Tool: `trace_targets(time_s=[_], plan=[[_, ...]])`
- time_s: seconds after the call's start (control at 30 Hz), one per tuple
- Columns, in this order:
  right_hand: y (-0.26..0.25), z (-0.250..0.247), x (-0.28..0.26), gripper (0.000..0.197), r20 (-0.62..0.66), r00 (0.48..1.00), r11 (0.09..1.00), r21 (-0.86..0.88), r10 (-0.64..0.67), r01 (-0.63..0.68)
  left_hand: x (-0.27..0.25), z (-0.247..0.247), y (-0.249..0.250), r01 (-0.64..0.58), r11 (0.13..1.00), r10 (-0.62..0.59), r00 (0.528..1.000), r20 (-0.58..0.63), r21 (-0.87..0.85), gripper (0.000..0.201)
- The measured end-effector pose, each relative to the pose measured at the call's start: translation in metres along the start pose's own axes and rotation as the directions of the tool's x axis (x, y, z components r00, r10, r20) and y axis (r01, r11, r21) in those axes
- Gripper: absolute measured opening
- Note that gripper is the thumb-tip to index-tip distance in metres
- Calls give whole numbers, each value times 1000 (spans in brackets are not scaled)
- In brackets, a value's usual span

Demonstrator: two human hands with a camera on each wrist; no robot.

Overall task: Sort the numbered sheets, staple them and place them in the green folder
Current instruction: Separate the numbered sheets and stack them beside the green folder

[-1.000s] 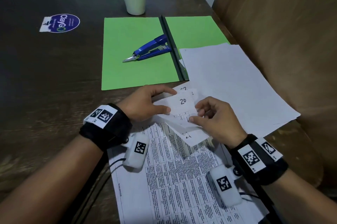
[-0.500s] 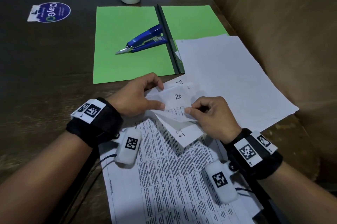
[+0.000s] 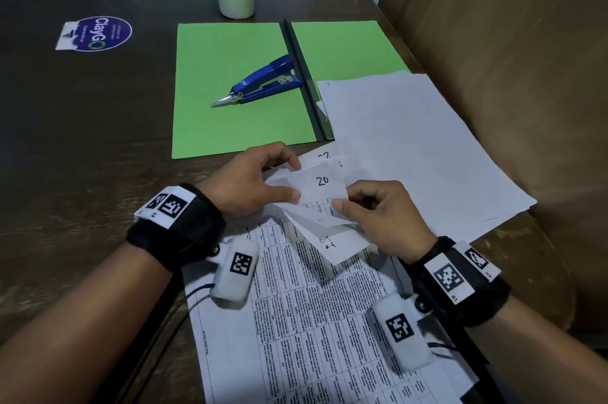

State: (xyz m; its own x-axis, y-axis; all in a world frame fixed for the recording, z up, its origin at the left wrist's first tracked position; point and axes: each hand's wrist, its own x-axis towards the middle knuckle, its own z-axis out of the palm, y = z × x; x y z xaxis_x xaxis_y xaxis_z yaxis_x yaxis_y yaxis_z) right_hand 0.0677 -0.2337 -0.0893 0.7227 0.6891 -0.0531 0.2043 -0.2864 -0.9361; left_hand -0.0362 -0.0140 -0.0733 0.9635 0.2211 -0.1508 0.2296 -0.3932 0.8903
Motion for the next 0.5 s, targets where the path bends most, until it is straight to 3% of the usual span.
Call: trace_targets(time_s=[0.17, 0.23, 0.4, 0.5], plan=[[-14, 1, -4, 53, -5, 1000, 992, 121, 17, -16, -1, -1, 1, 12, 1000, -12, 1000, 1, -21, 38], [-12, 2, -4, 51, -3, 1000, 993, 116, 25, -25, -2, -1, 3, 21, 999, -21, 1000, 8, -28, 40], [0, 0, -3, 15, 20, 999, 999, -23, -25, 25, -4, -1, 5, 21, 999, -20, 999, 26, -40, 47], [4, -1, -1, 40, -4, 1000, 999, -20, 29, -29, -4, -1, 5, 31, 999, -30, 999, 27, -20, 52]])
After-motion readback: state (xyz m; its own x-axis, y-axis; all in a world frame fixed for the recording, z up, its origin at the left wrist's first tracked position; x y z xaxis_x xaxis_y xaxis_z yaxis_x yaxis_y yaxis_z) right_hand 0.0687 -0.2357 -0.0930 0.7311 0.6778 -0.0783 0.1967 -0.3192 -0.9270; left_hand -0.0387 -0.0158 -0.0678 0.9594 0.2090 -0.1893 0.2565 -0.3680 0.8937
